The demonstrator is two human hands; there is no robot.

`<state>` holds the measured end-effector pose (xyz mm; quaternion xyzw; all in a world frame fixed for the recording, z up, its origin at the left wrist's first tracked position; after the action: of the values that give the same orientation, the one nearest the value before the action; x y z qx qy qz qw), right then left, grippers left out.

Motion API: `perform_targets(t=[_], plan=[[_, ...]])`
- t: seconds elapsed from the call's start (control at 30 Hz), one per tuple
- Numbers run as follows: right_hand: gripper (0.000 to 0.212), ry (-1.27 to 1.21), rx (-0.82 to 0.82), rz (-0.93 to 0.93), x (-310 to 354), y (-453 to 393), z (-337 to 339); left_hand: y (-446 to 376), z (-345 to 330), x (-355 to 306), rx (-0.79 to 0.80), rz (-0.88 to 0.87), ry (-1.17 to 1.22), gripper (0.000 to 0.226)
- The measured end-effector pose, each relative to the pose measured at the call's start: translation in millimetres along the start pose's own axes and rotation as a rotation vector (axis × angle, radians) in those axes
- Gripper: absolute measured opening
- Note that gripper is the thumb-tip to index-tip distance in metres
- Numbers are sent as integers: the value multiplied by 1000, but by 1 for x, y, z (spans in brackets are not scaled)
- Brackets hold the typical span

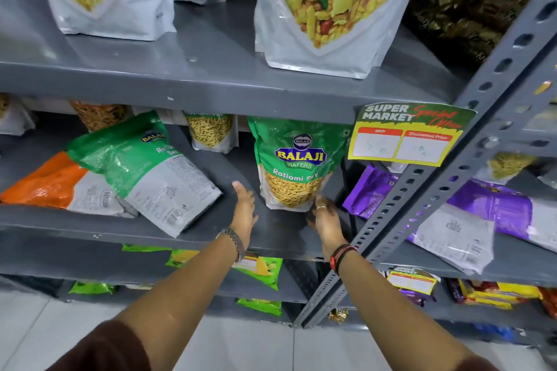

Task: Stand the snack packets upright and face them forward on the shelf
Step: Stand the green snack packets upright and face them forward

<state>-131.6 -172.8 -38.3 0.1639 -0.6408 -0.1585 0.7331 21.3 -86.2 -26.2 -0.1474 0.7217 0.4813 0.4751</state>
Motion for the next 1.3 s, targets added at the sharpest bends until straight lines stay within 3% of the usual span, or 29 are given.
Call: perform_targets(t=[0.07,0.17,0.37,0.47,0.7,0.8,0.93,1.03,1.13,1.3], plan=[[11,51,38,-25,-7,9,-9,2,25,14,-56,48,25,76],[28,159,176,-19,-7,30,-42,2,70,31,-131,109,73,59],[30,338,300,236,18,71,-128,10,166,23,-293,75,135,35],[29,399,292,378,32,83,-169,-2,200,-4,-334,24,176,43],[43,504,243,363,54,76,-246,-35,221,-54,-179,12,125,29],[49,546,273,279,49,53,-276,-49,223,-61,-83,23,104,43],[46,408,158,149,40,39,-269,-60,222,-67,-5,10,92,46],[15,237,32,132,47,55,-244,-65,220,-82,13,-59,83,39],[41,128,-91,221,57,59,-218,-76,213,-104,29,-149,96,32],[47,12,-159,382,71,79,-199,-105,193,-132,5,-257,29,31]])
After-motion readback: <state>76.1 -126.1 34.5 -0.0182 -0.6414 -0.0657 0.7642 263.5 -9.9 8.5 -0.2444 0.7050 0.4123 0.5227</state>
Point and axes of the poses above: each hand's wrist, its own y-axis away from the middle knuckle, its own z-axis out of the back of the hand, x = y × z, the point moved 7 cm from there along -y, towards the middle knuckle, and after that the axes turned 14 degrees about -x, right-handed, at the moved point
